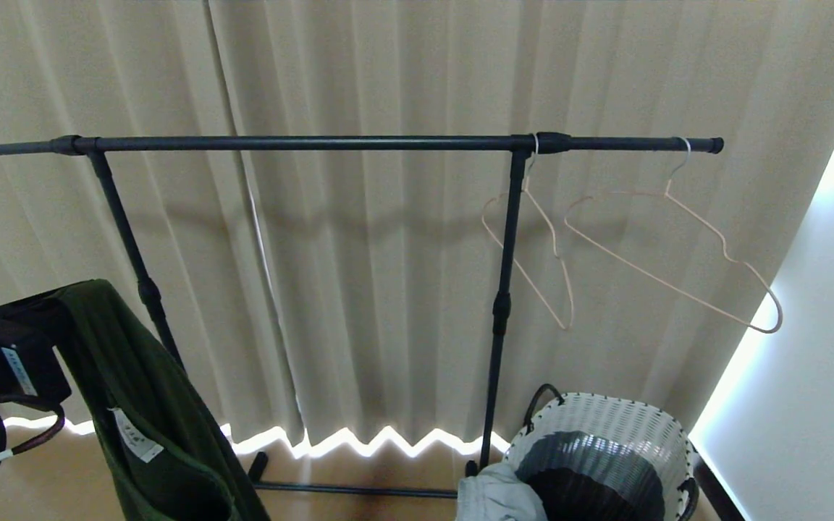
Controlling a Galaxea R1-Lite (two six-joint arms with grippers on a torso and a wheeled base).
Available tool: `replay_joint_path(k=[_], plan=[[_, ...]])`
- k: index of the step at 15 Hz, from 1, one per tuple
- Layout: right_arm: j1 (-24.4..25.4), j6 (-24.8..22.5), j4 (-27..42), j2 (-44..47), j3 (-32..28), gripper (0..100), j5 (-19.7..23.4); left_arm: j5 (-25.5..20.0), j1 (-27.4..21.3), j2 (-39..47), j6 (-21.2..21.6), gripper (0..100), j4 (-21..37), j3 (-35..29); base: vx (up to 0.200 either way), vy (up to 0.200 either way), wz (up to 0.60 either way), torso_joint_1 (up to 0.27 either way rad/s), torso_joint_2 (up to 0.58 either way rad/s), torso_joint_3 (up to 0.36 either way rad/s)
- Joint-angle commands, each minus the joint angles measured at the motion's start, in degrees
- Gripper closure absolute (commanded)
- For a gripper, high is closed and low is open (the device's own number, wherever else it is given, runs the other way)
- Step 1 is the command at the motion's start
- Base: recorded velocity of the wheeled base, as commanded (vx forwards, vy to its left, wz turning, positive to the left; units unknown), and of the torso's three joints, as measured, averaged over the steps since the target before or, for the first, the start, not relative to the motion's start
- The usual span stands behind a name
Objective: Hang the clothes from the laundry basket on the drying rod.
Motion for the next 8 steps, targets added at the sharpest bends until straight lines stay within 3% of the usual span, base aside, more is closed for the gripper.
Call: replay_joint_path(k=[1,5,8], plan=[[0.0,0.0,-0.1,0.0,0.0,0,0.0,0.0,0.0,-0.1,0.0,100,0.1,0.1,0.2,0.0,0.0,-0.017,-0.01,0.012],[0.0,-0.1,-0.1,0.1,0.0,0,0.0,-0.1,-0.1,-0.1,0.0,100,0.0,0.6,0.2,0.0,0.0,0.007,0.0,0.002],[0.0,0.0,-0.1,1.1,-0.3,0,0.5,-0.1,0.0,-0.1,0.9,100,-0.1,1.3,0.0,0.0,0.0,0.0,0.0,0.0]])
